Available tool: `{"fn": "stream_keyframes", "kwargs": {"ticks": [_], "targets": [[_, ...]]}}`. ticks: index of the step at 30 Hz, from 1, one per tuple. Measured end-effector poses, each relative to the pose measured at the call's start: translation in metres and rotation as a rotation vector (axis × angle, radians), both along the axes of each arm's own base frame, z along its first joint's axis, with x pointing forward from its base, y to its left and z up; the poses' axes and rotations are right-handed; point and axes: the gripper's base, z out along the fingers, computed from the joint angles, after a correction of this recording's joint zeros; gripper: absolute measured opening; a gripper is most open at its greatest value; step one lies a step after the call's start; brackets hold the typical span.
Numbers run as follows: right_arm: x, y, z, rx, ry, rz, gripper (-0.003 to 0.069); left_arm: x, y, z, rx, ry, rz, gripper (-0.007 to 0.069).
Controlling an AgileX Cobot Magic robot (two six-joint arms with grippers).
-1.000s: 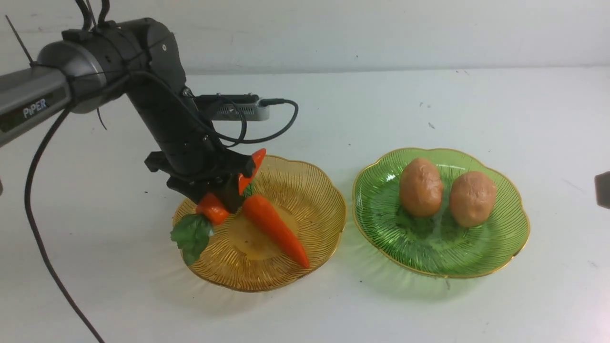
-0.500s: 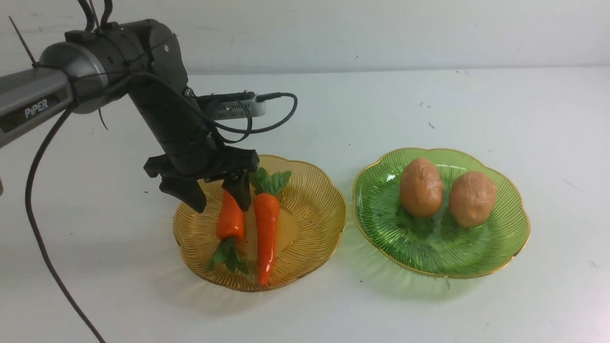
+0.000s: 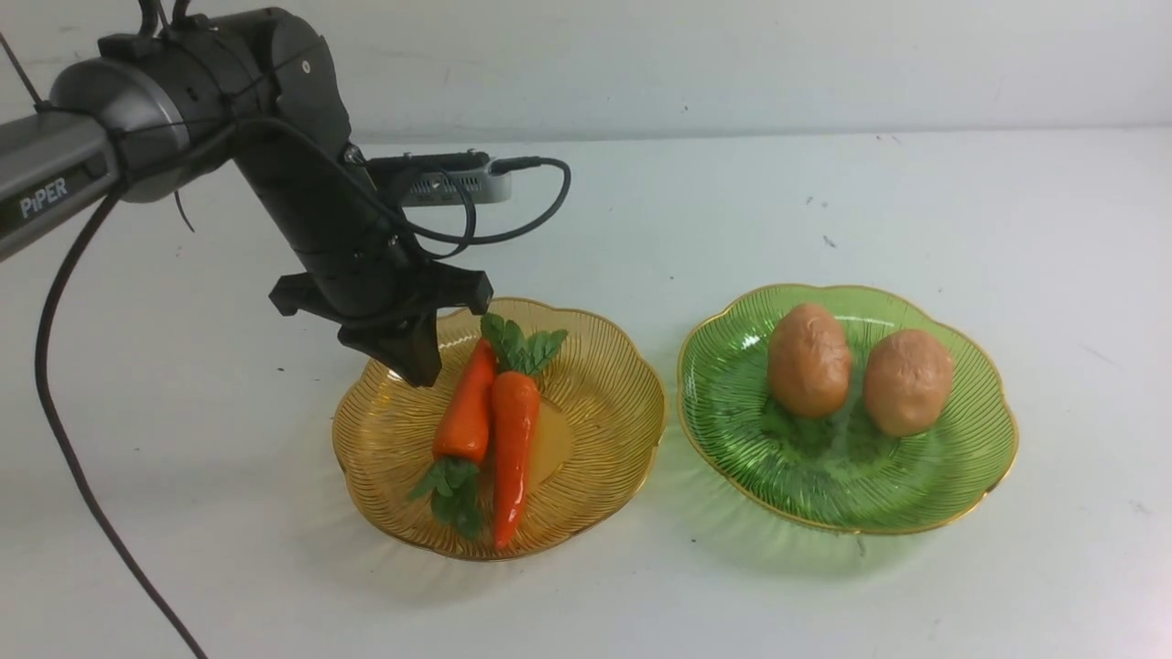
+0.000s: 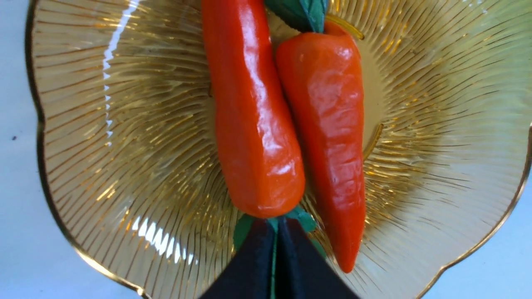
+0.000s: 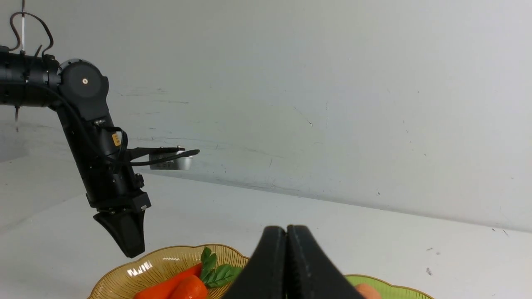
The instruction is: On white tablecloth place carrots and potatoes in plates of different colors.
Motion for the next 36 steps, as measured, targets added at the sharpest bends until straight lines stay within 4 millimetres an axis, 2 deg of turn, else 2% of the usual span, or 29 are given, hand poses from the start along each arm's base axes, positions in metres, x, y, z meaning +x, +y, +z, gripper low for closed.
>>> {"fn": "stream_keyframes", "kwargs": {"ticks": [5, 9, 15, 22, 26, 32, 36], "targets": [[0.000, 0.000, -0.004, -0.002, 0.004, 0.001, -0.0015, -0.005, 0.001, 0.016, -0.009, -0.039, -0.003, -0.0003], [-0.003, -0.002, -0.017, -0.003, 0.005, -0.006, -0.0015, -0.013, 0.003, 0.037, -0.018, -0.095, -0.017, -0.0003], [-0.008, -0.012, -0.058, -0.022, 0.051, -0.125, -0.0015, -0.021, 0.006, 0.056, -0.005, -0.148, -0.032, -0.0003], [-0.009, -0.025, -0.102, -0.072, 0.227, -0.327, -0.0015, -0.033, 0.011, 0.079, 0.010, -0.212, -0.036, -0.0003], [-0.008, -0.030, -0.122, -0.098, 0.322, -0.410, -0.0015, -0.056, 0.018, 0.101, 0.019, -0.270, -0.053, -0.0003], [-0.008, -0.031, -0.122, -0.094, 0.312, -0.435, -0.0015, -0.100, 0.032, 0.130, 0.049, -0.354, -0.060, -0.0003], [-0.007, -0.031, -0.122, -0.094, 0.310, -0.435, -0.0015, -0.140, 0.044, 0.148, 0.079, -0.420, -0.060, -0.0003]]}}
